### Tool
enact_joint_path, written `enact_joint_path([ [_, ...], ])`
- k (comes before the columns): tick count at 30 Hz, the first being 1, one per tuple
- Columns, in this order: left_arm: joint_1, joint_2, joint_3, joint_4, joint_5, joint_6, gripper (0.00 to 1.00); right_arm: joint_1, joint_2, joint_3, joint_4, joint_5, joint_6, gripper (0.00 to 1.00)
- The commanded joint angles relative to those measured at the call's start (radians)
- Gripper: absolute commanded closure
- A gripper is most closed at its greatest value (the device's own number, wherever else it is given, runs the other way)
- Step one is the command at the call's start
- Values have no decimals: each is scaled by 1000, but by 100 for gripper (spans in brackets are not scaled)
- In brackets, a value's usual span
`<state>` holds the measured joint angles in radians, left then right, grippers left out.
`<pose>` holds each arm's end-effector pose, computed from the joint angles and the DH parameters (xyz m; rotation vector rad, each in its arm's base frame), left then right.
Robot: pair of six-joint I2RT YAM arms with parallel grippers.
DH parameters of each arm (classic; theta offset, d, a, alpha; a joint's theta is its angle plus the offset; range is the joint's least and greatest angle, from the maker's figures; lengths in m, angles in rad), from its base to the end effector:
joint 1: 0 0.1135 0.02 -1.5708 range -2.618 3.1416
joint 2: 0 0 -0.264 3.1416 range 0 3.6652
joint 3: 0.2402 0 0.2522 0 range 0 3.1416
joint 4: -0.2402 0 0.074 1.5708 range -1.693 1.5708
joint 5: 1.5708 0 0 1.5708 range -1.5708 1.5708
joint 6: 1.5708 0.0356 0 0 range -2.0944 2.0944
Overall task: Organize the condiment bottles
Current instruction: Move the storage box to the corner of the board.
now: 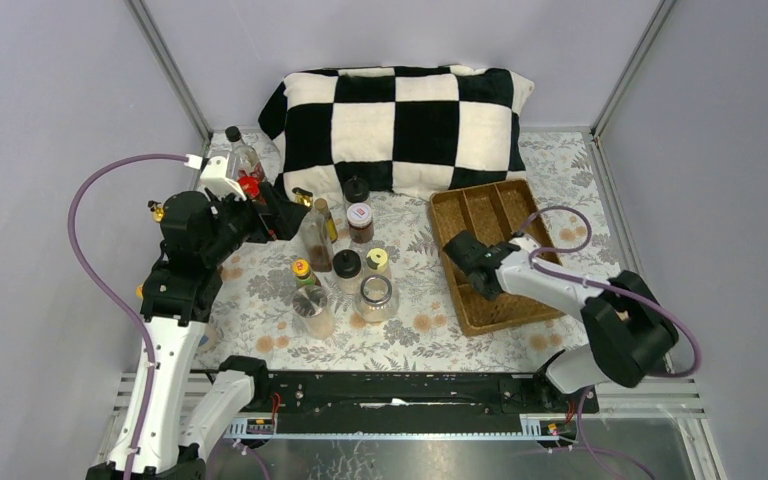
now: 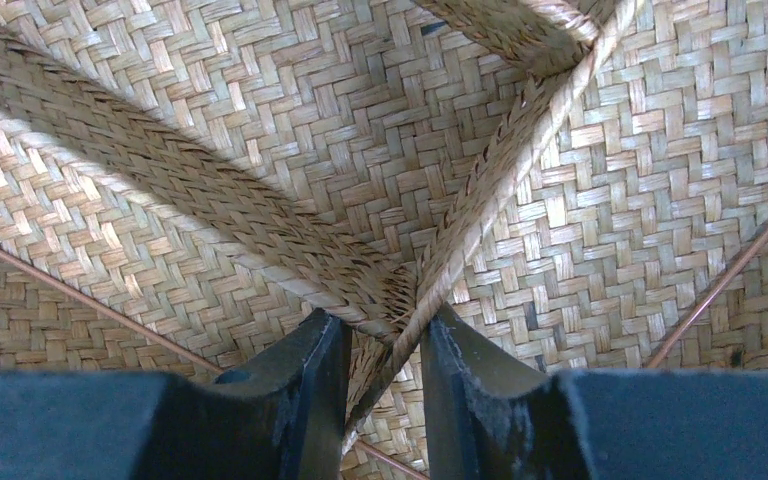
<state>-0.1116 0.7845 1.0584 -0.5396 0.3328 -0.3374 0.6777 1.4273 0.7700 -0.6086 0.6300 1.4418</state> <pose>0.1544 -0.0290 0.3958 0.0276 1.8662 -0.6181 0.2030 0.1364 0.1746 1.0267 2.2265 -0.0621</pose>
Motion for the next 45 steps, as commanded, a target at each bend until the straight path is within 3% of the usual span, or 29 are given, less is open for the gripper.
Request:
enact_joint_path([
  [1, -5, 15, 46, -8, -14, 23, 1, 8, 145, 139, 180, 35, 0, 100],
  [14, -5, 35, 43, -9, -38, 32, 1, -4, 375, 344, 251, 29, -49, 100],
  [23, -5, 29, 40, -8, -33, 15, 1, 26, 427, 355, 252, -19, 112, 100],
  [35, -5, 14, 66, -52, -47, 18, 1, 89, 518, 498, 46, 6, 240, 99],
  [36, -5, 14, 70, -55, -48, 19, 1, 90, 522, 510, 30, 5, 231, 89],
  [37, -4, 15, 71, -57, -51, 21, 1, 95, 521, 518, 20, 7, 231, 66],
  [38, -5, 15, 71, -57, -55, 23, 1, 99, 515, 513, 16, 5, 228, 52],
  [41, -5, 19, 74, -60, -70, 29, 1, 117, 479, 489, 18, 20, 208, 18],
  [45, -5, 39, 99, -81, -90, 42, 1, 134, 447, 510, -20, 67, 120, 1],
])
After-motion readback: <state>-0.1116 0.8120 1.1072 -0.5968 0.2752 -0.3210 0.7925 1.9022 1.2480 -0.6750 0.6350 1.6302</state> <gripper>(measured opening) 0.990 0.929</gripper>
